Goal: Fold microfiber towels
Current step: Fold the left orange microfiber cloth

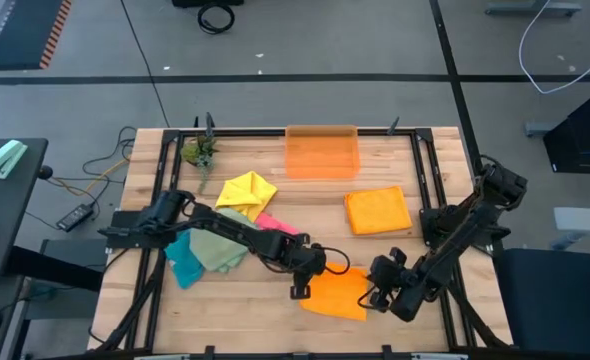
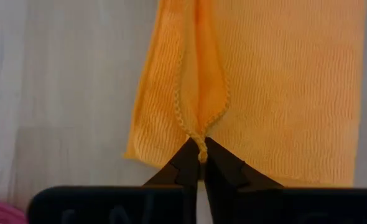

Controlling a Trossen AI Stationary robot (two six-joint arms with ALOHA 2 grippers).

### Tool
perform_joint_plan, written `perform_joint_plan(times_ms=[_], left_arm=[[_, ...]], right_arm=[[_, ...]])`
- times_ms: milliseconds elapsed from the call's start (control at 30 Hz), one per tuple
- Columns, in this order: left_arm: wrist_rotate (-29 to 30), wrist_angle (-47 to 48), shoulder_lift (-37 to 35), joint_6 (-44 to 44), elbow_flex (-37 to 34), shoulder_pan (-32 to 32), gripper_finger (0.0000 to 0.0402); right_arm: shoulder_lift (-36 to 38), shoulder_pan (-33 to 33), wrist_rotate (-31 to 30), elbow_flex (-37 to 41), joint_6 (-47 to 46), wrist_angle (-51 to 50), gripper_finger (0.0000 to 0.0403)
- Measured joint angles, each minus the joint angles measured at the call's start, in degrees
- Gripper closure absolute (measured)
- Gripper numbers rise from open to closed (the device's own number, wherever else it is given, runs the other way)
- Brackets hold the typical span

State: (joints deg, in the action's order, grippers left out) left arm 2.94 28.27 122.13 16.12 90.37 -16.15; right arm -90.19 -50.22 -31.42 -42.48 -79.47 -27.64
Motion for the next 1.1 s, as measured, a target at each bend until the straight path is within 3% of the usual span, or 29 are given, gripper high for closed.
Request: perform_joint_plan(times_ms=[167,367,533,633,867,1100], left_arm=[[0.01,3.52,-0.58,0.2,0.0,1.11,0.0307],[0.09,7.56,-3.69,-0.11,0.0,2.02,0.026],[0.43,2.43,-5.21,-5.2,0.07,1.03,0.0241],[0.13,-2.48,-3.29,-10.51,0.09,-0.62,0.024],[0.0,-5.58,1.12,-14.19,0.0,1.02,0.0239],[-2.18,-6.79,1.73,-13.76,0.02,3.28,0.0239]], right_arm=[[1.08,0.74,-1.31,0.0,1.63,-0.12,0.0348],[7.36,0.72,-4.74,-0.04,3.29,-3.24,0.0278],[11.76,-0.6,-6.3,-0.04,4.4,-2.38,0.0239],[9.65,-3.2,-7.15,-0.07,6.52,5.22,0.0256],[-1.68,-5.88,-7.05,-0.13,10.25,21.36,0.0383],[-9.26,-5.27,-4.88,-0.11,10.96,28.34,0.0396]])
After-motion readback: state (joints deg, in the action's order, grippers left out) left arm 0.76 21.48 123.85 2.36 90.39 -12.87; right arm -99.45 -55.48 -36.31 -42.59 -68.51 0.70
